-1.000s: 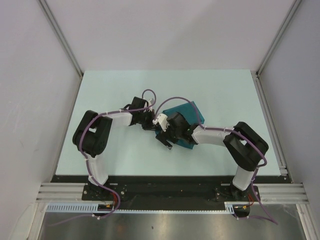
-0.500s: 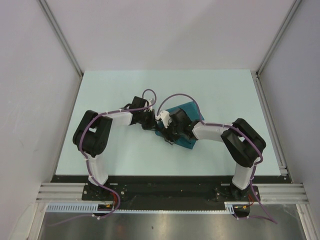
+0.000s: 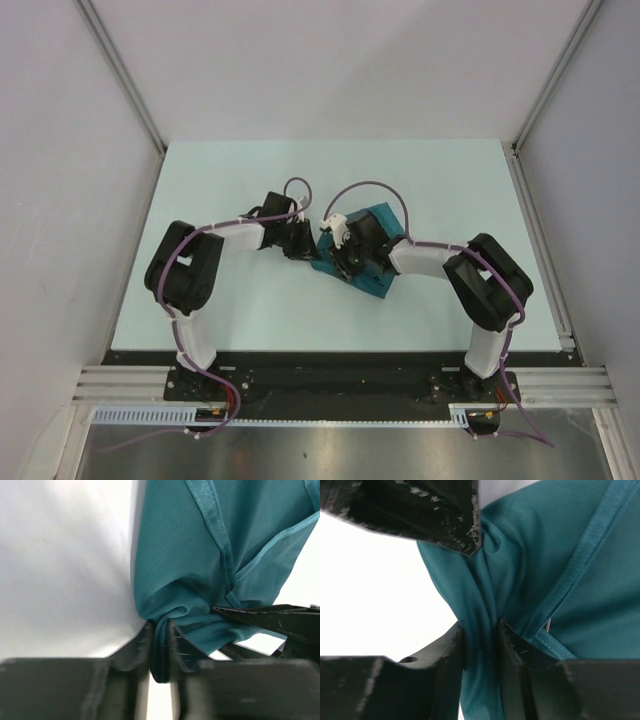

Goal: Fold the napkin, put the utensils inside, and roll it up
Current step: Roll the napkin with the utensil

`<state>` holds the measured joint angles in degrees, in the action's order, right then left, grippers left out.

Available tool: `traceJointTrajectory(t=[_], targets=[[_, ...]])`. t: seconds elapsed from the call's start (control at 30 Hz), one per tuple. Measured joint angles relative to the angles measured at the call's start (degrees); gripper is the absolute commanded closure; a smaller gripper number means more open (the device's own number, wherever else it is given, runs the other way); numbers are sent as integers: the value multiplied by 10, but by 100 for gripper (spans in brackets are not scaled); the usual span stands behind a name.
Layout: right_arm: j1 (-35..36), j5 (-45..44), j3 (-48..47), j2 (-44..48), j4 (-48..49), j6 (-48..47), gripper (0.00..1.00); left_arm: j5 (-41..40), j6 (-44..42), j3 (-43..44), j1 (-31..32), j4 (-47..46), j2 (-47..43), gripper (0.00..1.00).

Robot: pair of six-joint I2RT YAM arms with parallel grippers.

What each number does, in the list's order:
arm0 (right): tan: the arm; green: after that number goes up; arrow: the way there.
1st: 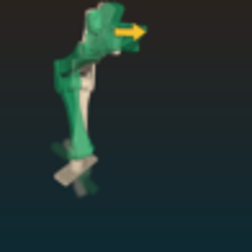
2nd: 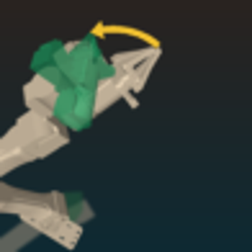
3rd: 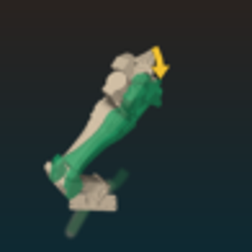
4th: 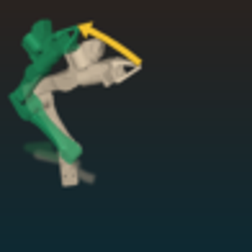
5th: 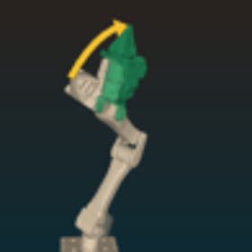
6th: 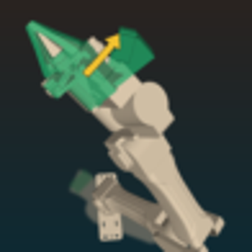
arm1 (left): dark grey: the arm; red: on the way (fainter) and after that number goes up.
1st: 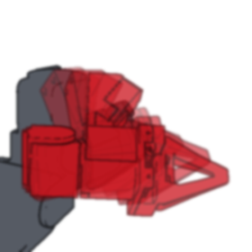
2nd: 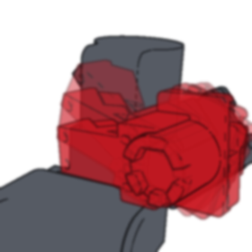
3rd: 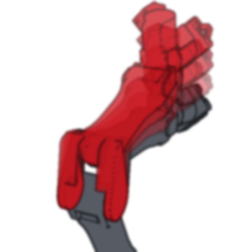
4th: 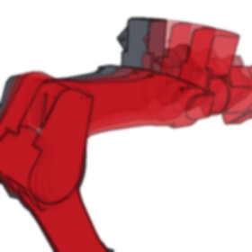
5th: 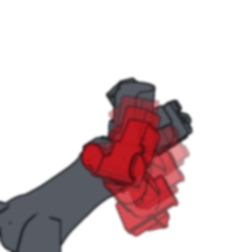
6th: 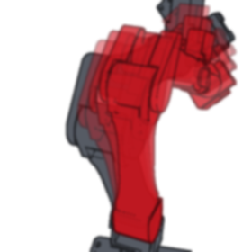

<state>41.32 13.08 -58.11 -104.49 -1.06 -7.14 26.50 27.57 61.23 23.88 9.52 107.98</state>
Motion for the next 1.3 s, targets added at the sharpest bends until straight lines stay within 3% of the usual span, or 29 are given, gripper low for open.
traceJointTrajectory(t=[0.1, 0.23, 0.3, 0.47, 0.77, 1.3], targets=[[-17, 34, -6, -7, -2, 11, 83, -2, 5, 0, -5, 0, -8, 60], [-40, 93, -35, -30, -26, 25, 85, -15, 11, -9, -21, -5, -42, 38], [-50, 126, -51, -43, -43, 30, 87, -30, 14, -22, -33, -16, -75, 36], [-72, 196, -82, -72, -77, 46, 91, -43, 14, -68, -43, -76, -139, 35], [-120, 314, -133, -132, -122, 87, 92, -31, 0, -137, -18, -139, -143, 34], [-159, 414, -175, -194, -160, 132, 94, -20, -17, -125, 8, -191, -107, 41]])
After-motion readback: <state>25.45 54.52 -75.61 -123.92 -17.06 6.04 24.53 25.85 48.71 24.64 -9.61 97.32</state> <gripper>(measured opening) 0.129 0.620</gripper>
